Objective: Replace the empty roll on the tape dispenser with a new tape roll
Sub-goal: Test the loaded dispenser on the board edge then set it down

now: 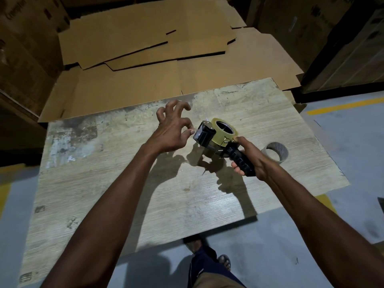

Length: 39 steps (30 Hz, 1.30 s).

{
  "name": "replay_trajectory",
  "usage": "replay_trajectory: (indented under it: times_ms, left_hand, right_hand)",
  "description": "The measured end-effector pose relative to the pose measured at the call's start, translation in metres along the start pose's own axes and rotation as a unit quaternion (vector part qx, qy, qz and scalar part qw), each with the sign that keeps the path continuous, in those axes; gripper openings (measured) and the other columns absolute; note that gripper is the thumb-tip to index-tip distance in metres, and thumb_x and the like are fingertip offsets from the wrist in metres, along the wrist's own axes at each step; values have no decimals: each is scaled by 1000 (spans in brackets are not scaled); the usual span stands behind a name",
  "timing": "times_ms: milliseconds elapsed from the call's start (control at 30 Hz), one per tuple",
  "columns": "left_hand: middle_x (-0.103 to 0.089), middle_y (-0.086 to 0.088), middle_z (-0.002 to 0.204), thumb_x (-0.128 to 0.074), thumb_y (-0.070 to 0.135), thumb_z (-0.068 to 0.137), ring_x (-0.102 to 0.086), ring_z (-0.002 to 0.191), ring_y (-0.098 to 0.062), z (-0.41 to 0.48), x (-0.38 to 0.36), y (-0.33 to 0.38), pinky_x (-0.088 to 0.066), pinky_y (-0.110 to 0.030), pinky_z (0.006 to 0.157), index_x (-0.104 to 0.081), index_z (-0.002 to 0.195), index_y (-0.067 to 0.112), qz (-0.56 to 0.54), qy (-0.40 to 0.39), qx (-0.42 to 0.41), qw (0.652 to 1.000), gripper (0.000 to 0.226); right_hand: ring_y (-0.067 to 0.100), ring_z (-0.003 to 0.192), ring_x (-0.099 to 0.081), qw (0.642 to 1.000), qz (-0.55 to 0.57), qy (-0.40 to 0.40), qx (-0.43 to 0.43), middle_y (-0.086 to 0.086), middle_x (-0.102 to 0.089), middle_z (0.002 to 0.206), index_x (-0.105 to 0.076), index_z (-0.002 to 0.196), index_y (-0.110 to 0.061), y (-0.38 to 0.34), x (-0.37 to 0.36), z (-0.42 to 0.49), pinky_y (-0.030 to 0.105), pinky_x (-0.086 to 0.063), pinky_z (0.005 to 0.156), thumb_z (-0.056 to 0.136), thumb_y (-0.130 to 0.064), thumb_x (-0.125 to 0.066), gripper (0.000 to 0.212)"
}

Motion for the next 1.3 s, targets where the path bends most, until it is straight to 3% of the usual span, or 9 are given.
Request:
replay_trajectory:
  times_ms: [133,267,533,700,933,1067,1133,1200,1300]
  left_hand:
    - [-41,3,144,-71,34,91,-19,145,-23,5,26,-15,-12,-54,113,-74,82,24,2,-7,-7,1000,14]
    - [-43,5,139,-68,35,94,-19,143,-20,16,29,-13,-12,-43,108,-72,86,25,-18,-42,-13,999,14]
    - [-50,2,122,-56,34,102,-28,131,-19,24,-7,-17,-18,-38,97,-66,98,25,-64,-85,61,992,14]
    - [-51,0,112,-49,32,104,-29,130,-20,29,-21,-17,-18,-38,93,-61,98,23,-99,-88,111,985,16]
    - [-69,-2,107,-51,33,105,-49,112,-23,28,-28,-20,-16,-36,94,-67,104,13,-176,-138,153,963,25]
    - [-77,6,92,-64,29,92,-70,102,-15,32,-22,-21,-38,-51,109,-74,88,17,-293,-119,179,932,16]
    - [-77,-3,89,-66,14,93,-73,89,-15,34,-17,-17,-53,-43,94,-74,92,4,-323,-109,183,922,13]
    - [-75,-6,89,-65,6,93,-72,82,-15,36,-17,-13,-54,-34,81,-73,94,-2,-314,-114,177,926,11]
    - [-75,-4,88,-66,8,94,-71,82,-14,38,-21,-9,-57,-35,83,-73,95,2,-292,-128,164,934,9]
  right_hand:
    - [18,43,-54,1000,4,12,-6,10,-59,64,-61,95,-5,6,14,-1,21,-42,38,100,-63,-41,62]
    - [17,44,-51,1000,6,-12,-16,9,-58,64,-58,92,-6,14,15,-1,22,-41,38,99,-65,-41,62]
    - [16,44,-54,997,-32,-75,12,9,-59,66,-62,97,-6,23,12,-3,23,-48,38,88,-79,-51,74]
    - [13,42,-49,995,-58,-81,17,4,-54,62,-59,96,-7,30,9,-1,22,-42,37,85,-73,-58,67]
    - [13,44,-48,993,-81,-85,1,3,-53,62,-56,97,-9,34,12,5,22,-40,38,79,-79,-57,72]
    - [14,49,-50,992,-92,-90,-3,3,-55,65,-56,96,-11,34,20,7,23,-43,41,85,-81,-52,71]
    - [16,55,-55,987,-125,-104,-4,7,-60,71,-59,100,-8,33,22,7,25,-47,48,86,-82,-49,75]
    - [18,64,-60,979,-174,-105,0,10,-65,79,-63,113,-2,30,24,7,28,-50,57,84,-81,-48,86]
    - [18,70,-60,976,-203,-70,23,9,-67,84,-68,115,1,22,30,7,30,-51,65,81,-78,-50,87]
Point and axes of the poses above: each hand's wrist, its own z-axis towards the middle knuckle, its own x-axis out of the back of the hand, y = z × x, the point moved 8 cm from there along z, towards the middle knuckle
